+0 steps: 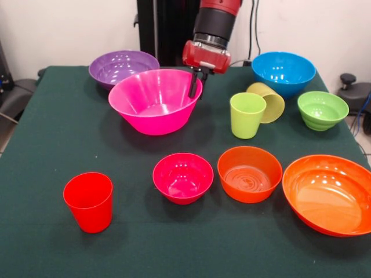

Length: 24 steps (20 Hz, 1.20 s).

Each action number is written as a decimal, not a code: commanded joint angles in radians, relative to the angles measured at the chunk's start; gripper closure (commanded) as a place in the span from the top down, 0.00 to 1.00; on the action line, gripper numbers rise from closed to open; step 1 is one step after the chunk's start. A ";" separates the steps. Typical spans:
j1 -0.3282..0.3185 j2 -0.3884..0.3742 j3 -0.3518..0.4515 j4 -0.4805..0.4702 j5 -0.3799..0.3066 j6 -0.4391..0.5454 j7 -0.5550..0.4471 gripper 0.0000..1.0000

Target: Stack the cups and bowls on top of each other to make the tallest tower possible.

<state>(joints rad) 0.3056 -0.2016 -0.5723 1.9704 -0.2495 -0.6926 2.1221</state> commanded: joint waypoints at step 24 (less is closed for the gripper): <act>-0.251 -0.370 0.361 -0.109 -0.265 0.447 0.042 0.00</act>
<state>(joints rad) 0.0862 -0.5211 -0.3914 1.9620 -0.4607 -0.4043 2.1221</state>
